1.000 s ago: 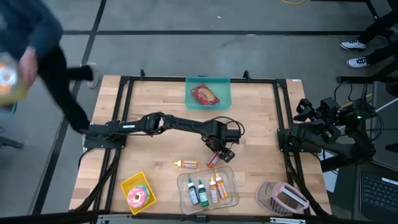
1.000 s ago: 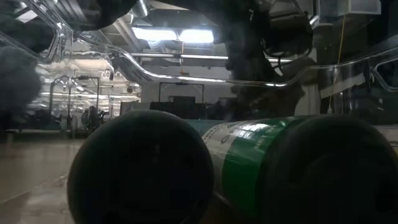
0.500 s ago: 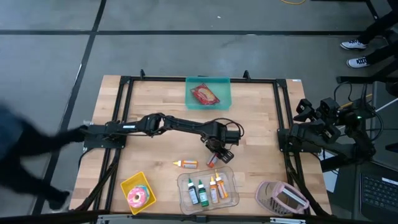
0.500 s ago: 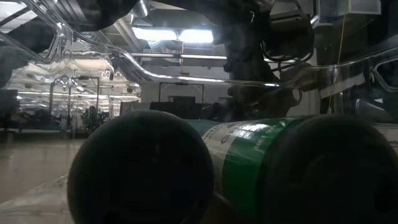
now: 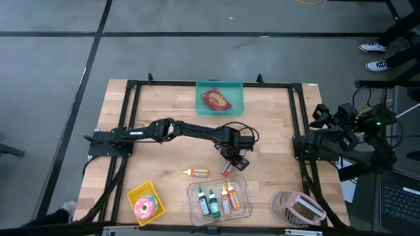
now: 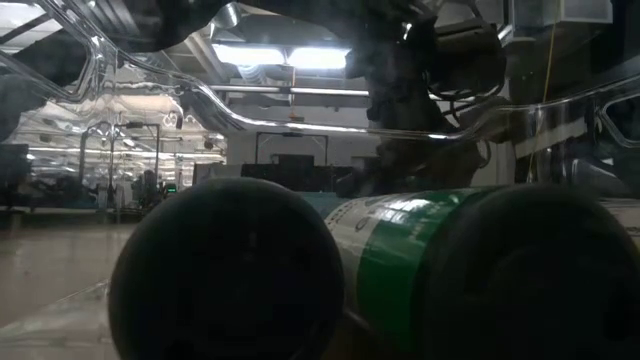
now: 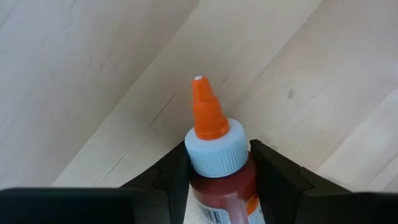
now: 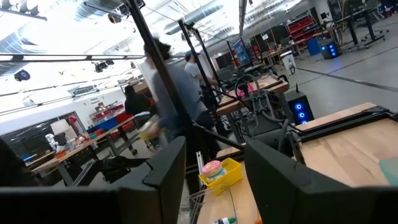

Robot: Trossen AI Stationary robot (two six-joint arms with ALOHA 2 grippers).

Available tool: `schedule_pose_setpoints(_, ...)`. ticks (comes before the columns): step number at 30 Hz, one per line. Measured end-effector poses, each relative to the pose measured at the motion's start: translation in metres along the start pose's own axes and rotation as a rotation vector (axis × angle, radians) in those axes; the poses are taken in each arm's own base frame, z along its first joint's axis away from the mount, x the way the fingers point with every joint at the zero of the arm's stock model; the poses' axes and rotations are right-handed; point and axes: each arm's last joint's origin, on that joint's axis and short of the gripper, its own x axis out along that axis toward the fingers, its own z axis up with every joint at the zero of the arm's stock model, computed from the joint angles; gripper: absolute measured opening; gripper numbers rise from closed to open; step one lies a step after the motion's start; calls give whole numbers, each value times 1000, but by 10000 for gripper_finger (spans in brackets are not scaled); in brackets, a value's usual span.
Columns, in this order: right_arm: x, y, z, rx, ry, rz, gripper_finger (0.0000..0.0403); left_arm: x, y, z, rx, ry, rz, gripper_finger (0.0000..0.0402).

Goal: Pick & Place Food Item
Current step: Put the orange food coloring bottle into the transparent bin

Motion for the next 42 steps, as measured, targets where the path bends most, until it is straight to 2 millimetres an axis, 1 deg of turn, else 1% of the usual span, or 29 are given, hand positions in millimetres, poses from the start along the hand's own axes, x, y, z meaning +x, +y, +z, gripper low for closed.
schedule_pose_setpoints(5,0,0,0,-2,2,-2,165,-6,-4,10,7,-88,-60,138)
schedule_pose_setpoints(8,0,0,-1,0,5,-3,165,-20,-6,17,-8,-136,-105,138)
schedule_pose_setpoints(10,0,0,-1,1,5,-3,165,-37,-9,19,-14,-181,-131,138)
schedule_pose_setpoints(12,0,0,-1,1,5,-4,165,-59,-12,21,-16,-240,-148,138)
schedule_pose_setpoints(16,0,0,-1,-7,5,-3,165,-111,-16,15,-37,-363,-148,138)
schedule_pose_setpoints(19,0,0,-1,-7,6,-3,165,-158,-20,1,-92,-458,-150,138)
schedule_pose_setpoints(22,0,0,-1,-7,8,-1,165,-200,-26,-27,-166,-535,-142,138)
schedule_pose_setpoints(25,0,-1,-1,-11,12,-2,165,-226,-33,-63,-260,-571,-107,138)
schedule_pose_setpoints(28,0,-1,-1,-26,13,-3,165,-233,-40,-97,-375,-579,-69,138)
schedule_pose_setpoints(32,0,0,-1,-33,20,11,165,-225,-59,-139,-528,-575,-82,138)
schedule_pose_setpoints(34,0,0,-2,-32,22,13,165,-215,-71,-157,-599,-562,-109,138)
schedule_pose_setpoints(36,0,0,-2,-32,23,13,165,-200,-81,-174,-660,-557,-121,138)
schedule_pose_setpoints(40,0,-1,-4,-17,51,16,165,-165,-97,-197,-741,-522,-108,138)
schedule_pose_setpoints(42,0,-2,-6,-5,71,16,165,-144,-104,-204,-760,-484,-93,138)
